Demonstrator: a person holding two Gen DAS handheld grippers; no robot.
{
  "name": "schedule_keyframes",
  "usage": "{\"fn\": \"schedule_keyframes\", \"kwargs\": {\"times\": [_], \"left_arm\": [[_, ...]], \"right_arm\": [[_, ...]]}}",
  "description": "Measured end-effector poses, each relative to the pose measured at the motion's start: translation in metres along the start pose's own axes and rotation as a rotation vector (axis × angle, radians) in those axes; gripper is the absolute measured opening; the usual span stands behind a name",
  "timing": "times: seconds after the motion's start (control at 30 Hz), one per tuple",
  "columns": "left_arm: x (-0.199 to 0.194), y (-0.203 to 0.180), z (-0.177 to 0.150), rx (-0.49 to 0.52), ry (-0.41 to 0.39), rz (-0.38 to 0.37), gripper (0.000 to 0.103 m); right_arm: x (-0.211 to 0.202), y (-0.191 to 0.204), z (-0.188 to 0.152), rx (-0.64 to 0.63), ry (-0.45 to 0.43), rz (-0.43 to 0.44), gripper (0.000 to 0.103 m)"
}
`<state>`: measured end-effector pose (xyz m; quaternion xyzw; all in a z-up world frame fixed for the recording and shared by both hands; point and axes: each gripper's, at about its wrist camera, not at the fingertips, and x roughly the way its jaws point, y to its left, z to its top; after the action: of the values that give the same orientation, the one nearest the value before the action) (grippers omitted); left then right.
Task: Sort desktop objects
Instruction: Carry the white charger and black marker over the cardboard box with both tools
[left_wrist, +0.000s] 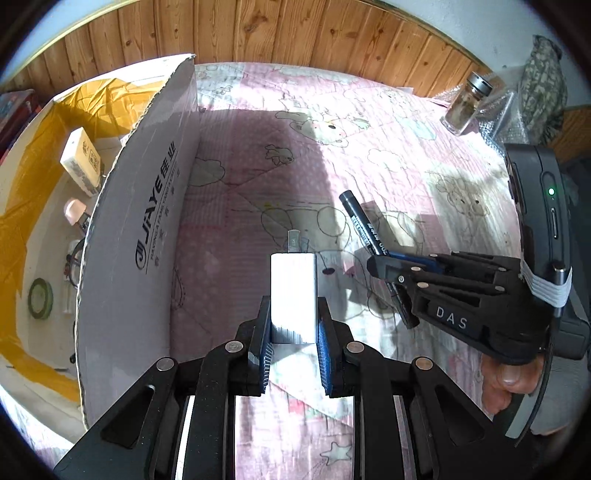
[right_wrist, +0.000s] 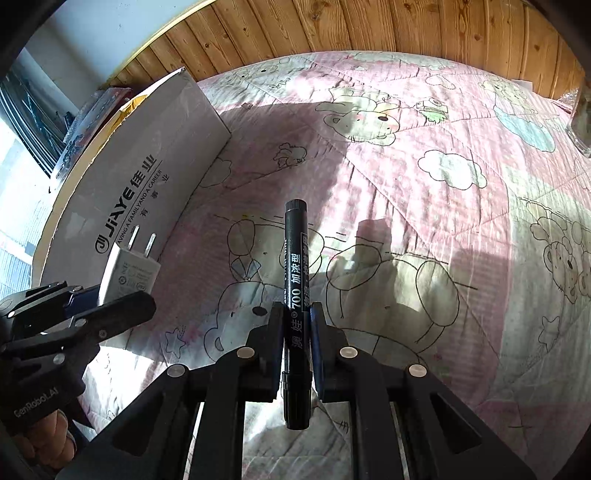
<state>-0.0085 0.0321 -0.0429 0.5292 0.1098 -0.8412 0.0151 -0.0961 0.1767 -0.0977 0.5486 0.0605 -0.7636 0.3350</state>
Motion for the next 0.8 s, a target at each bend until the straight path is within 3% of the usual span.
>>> {"fn": "schedule_keyframes", "kwargs": {"times": [0.5,0.8], "left_arm": [[-0.059,-0.001,-0.07,0.037,-0.073,-0.035,0.021],[-0.085,0.037,-0.089,-0.053,-0.113,-0.056,0.021]], "right_arm": [[-0.042,0.04,-0.071,0.055,-0.071,-0.041,0.015],[-0.06,0.083,-0.098,-0.007,-0.08,-0.055,0.015]]}}
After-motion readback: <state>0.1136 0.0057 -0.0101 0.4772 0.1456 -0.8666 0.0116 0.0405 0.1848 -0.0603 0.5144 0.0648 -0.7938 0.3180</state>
